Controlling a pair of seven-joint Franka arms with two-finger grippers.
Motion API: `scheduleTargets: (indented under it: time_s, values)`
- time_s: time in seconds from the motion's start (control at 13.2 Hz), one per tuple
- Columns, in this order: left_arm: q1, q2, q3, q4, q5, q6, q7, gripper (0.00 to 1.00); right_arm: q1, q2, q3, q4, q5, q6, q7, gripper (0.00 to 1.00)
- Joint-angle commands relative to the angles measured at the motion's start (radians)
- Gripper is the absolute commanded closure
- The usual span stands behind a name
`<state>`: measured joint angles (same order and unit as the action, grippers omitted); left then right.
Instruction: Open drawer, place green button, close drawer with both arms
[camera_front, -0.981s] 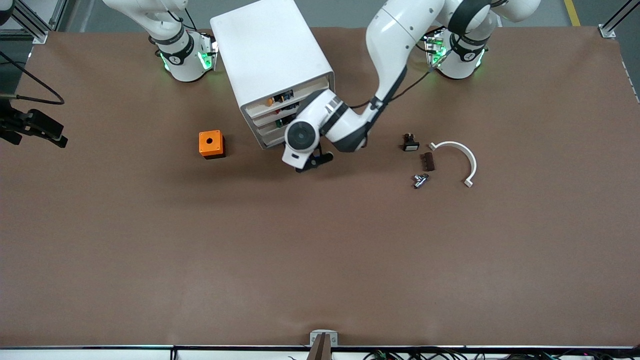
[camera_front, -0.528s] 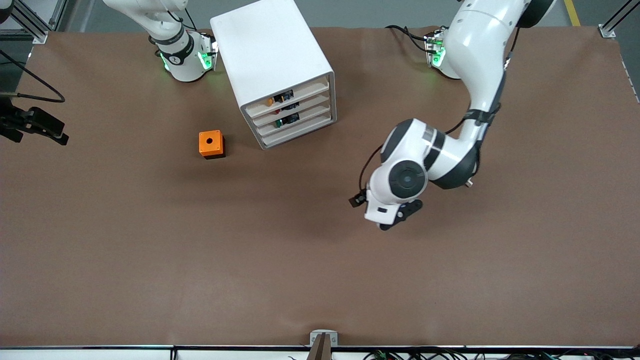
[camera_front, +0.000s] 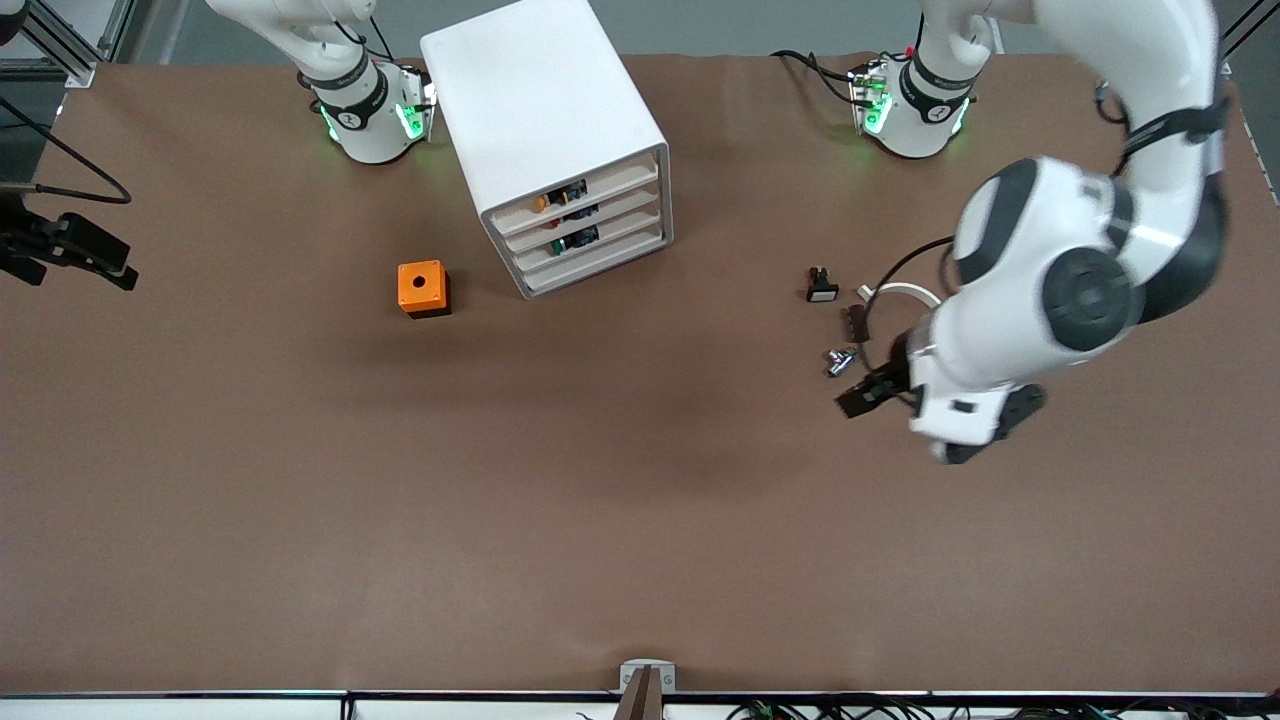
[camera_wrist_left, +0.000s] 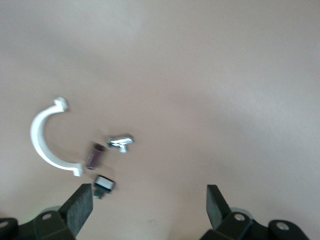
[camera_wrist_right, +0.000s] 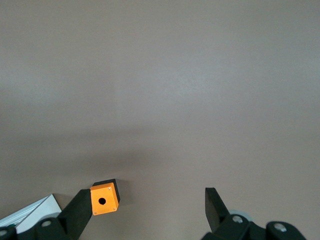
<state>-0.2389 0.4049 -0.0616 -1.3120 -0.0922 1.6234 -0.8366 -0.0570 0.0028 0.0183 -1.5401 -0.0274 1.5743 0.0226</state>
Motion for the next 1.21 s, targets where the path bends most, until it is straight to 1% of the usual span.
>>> scheduleTargets:
  time_s: [0.0,0.15,0.23,0.38,0.53,0.68,0.91,0.98,1.13]
  values:
    - [0.078,-0.096,-0.014,-0.035,0.066,-0.037,0.127,0.00,-0.014,-0.021,0.011,-0.015,-0.003,-0.004,-0.012,0.00]
    - [0.093,-0.138,-0.009,-0.036,0.094,-0.077,0.213,0.00,-0.015,-0.021,0.012,-0.015,-0.003,-0.004,-0.012,0.00]
    - [0.117,-0.152,-0.012,-0.036,0.095,-0.097,0.234,0.00,-0.015,-0.021,0.012,-0.017,-0.002,-0.002,-0.012,0.00]
    - [0.127,-0.207,-0.011,-0.056,0.095,-0.117,0.269,0.00,-0.015,-0.021,0.012,-0.017,-0.002,-0.004,-0.012,0.00]
    - [0.147,-0.292,-0.011,-0.139,0.098,-0.120,0.329,0.00,-0.015,-0.021,0.012,-0.017,-0.002,-0.004,-0.012,0.00]
    - [0.202,-0.366,-0.020,-0.216,0.101,-0.106,0.425,0.00,-0.015,-0.021,0.011,-0.017,-0.002,-0.005,-0.012,0.00]
    - [0.263,-0.441,-0.044,-0.289,0.101,-0.097,0.548,0.00,-0.007,-0.021,0.009,-0.017,-0.002,-0.004,-0.012,0.00]
    - [0.279,-0.472,-0.059,-0.324,0.101,-0.082,0.568,0.00,-0.007,-0.021,0.009,-0.017,-0.002,-0.004,-0.012,0.00]
    - [0.279,-0.494,-0.064,-0.345,0.101,-0.089,0.570,0.00,-0.012,-0.021,0.009,-0.018,-0.002,-0.004,-0.012,0.00]
